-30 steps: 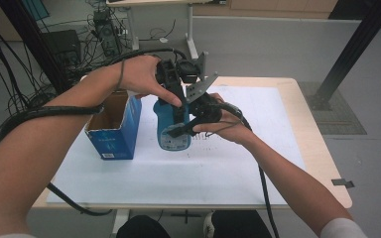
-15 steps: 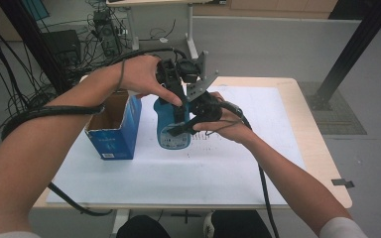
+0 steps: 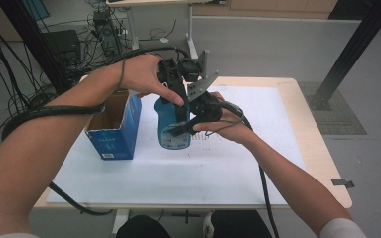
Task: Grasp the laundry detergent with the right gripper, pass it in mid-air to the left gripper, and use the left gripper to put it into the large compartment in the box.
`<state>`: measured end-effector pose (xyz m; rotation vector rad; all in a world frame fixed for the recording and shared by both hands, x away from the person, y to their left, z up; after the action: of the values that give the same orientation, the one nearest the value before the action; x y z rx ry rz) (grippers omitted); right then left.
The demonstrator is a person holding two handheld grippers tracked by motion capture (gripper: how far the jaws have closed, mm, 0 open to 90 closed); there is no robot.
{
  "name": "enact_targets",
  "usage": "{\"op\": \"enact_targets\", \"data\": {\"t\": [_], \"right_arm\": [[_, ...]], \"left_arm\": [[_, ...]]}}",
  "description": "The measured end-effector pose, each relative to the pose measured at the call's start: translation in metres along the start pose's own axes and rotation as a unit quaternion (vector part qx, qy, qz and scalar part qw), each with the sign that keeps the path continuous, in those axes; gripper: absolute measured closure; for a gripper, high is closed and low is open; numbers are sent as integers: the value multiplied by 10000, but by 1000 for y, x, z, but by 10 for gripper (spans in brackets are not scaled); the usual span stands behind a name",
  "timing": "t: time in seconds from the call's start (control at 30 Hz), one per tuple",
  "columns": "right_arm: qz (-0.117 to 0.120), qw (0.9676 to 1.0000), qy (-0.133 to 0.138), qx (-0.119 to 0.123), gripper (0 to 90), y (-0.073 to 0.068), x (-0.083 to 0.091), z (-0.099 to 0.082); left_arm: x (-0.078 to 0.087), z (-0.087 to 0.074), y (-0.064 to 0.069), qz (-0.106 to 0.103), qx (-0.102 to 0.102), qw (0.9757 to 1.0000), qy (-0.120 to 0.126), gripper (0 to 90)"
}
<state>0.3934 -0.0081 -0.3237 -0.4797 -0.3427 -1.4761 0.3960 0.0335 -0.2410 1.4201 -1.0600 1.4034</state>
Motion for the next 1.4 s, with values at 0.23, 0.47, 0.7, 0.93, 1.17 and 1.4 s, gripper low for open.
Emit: {"op": "enact_targets", "data": {"t": [0.23, 0.47, 0.7, 0.93, 1.17, 1.4], "right_arm": [[-14, 10000, -21, -62, 450, -1, 2, -1], [-19, 10000, -40, -60, 450, 0, 2, -1], [-11, 10000, -48, -71, 450, 0, 1, 0], [-19, 10000, -24, -27, 449, 1, 0, 0], [-29, 10000, -33, -23, 450, 2, 1, 0], [-37, 10000, -35, -21, 450, 2, 2, 0]], "left_arm": [[1, 0, 0, -4, 17, 10000, 14, 53], [2, 0, 0, 9, 2, 10000, 47, 53], [3, -1, -1, 9, 9, 10000, 45, 53], [2, -3, 0, 13, 11, 10000, 31, 54], [5, -2, 0, 34, -12, 10000, 40, 54], [5, -2, 1, 42, -4, 10000, 38, 54]]}}
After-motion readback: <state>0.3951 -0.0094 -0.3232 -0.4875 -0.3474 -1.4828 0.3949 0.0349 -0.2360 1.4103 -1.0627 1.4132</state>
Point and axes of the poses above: each handheld gripper's, and its own axes: x roughly backward along the jaws, z roughly out of its top, y roughly to its right, the point moved 7 cm from there along -x, roughly forward along the jaws, and after that the axes turned 4 degrees about -x, right-handed, at the moved point
